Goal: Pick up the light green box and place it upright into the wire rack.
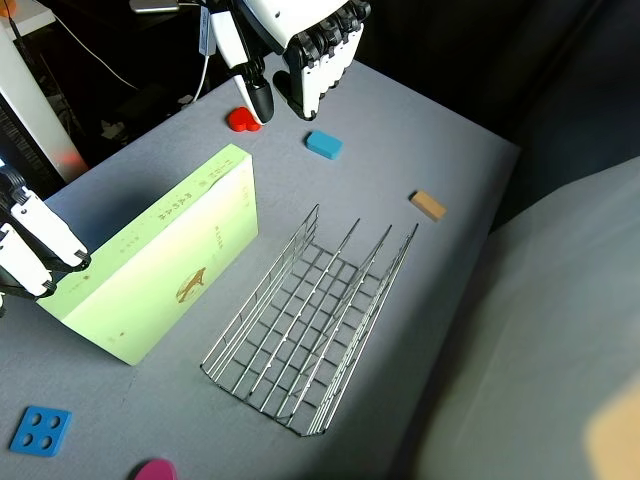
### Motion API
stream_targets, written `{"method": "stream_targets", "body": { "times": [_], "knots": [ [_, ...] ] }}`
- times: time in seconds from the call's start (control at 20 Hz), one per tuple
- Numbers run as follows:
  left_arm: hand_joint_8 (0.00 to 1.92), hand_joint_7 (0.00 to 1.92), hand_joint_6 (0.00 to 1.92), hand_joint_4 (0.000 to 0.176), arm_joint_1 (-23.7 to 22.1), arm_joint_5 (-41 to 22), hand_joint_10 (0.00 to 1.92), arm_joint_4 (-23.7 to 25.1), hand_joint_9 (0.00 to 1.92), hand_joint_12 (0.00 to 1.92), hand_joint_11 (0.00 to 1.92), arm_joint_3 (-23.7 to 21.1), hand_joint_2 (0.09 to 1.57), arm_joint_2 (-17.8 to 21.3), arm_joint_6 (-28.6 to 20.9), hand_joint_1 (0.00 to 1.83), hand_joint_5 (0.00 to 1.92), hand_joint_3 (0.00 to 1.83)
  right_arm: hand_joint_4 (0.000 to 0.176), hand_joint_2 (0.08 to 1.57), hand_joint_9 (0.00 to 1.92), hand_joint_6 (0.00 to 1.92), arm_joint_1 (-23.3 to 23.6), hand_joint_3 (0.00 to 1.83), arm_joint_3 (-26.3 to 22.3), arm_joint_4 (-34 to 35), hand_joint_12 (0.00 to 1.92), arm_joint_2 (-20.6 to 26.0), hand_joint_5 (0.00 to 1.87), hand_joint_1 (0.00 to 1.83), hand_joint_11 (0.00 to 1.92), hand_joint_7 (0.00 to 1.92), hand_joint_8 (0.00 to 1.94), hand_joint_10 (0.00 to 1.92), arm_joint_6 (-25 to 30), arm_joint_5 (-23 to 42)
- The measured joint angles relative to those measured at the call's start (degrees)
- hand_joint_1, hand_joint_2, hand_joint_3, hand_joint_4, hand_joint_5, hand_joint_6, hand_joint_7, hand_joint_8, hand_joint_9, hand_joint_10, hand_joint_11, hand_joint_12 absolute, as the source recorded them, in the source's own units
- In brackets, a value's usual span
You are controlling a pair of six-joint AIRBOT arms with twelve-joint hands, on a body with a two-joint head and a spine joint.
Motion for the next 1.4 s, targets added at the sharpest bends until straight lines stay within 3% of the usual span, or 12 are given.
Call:
{"method": "stream_targets", "body": {
  "times": [0.1,0.35,0.55,0.7,0.9,1.15,1.25,1.4],
  "knots": [
    [0.01,0.17,0.01,0.098,-0.55,1.01,0.01,-0.79,0.15,0.5,0.0,0.0,1.22,0.0,0.02,0.12,0.22,0.02,0.031,1.1,0.14,0.0,0.15,0.01,0.0,0.33,0.58,-0.11,0.09,0.03,0.0,0.18,0.0,0.01,-0.13,-0.15],
    [0.0,0.17,0.0,0.098,-0.83,1.16,0.01,-0.28,0.15,0.47,0.0,-0.04,1.23,0.0,0.04,0.1,0.22,0.01,0.032,1.1,0.15,0.0,1.95,0.0,0.0,-0.24,0.52,-1.07,0.09,0.03,0.0,0.19,0.0,0.0,0.17,0.74],
    [0.01,0.22,0.01,0.096,-0.83,1.18,0.01,-0.37,0.18,0.52,0.0,-0.07,1.22,0.0,0.35,0.15,0.26,0.0,0.03,1.09,0.16,0.0,2.64,0.0,0.0,-1.2,0.52,-4.7,0.1,0.05,0.0,0.22,0.01,0.01,1.25,-1.84],
    [0.0,0.22,0.0,0.097,-0.7,0.72,0.0,-0.37,0.19,0.6,0.0,0.04,1.22,0.26,0.9,0.14,0.26,0.0,0.016,1.01,0.15,0.0,-0.31,0.0,0.0,-5.2,0.47,-9.64,0.08,0.26,0.0,0.21,0.0,0.0,3.43,-6.67],
    [0.0,0.21,0.0,0.097,1.31,-2.34,0.0,0.24,0.19,0.58,0.0,1.86,1.24,2.95,1.11,0.11,0.24,0.01,0.005,1.01,0.13,0.0,-1.07,0.0,0.37,-4.22,0.45,-13.16,0.05,0.43,0.0,0.15,0.0,0.0,3.52,-7.67],
    [0.0,0.22,0.0,0.098,2.38,-6.19,0.0,0.92,0.19,0.59,0.0,4.87,1.24,5.35,2.47,0.1,0.24,0.0,0.0,0.97,0.12,0.01,1.22,0.0,4.72,4.2,0.44,-18.45,0.07,0.74,0.0,0.12,0.0,0.0,2.36,-7.04],
    [0.0,0.22,0.0,0.097,2.21,-6.95,0.0,1.03,0.19,0.57,0.0,5.55,1.24,5.73,2.86,0.12,0.24,0.0,0.0,0.96,0.11,0.01,1.95,0.0,7.19,11.41,0.44,-20.46,0.08,0.8,0.0,0.12,0.0,0.0,-0.66,-6.62],
    [0.0,0.21,0.0,0.097,2.14,-7.87,0.0,0.96,0.18,0.51,0.0,5.97,1.24,7.17,3.04,0.12,0.24,0.0,0.0,0.95,0.11,0.01,2.1,0.0,9.79,13.33,0.39,-23.45,0.09,0.83,0.0,0.12,0.0,0.0,-1.79,-5.97]
  ]
}}
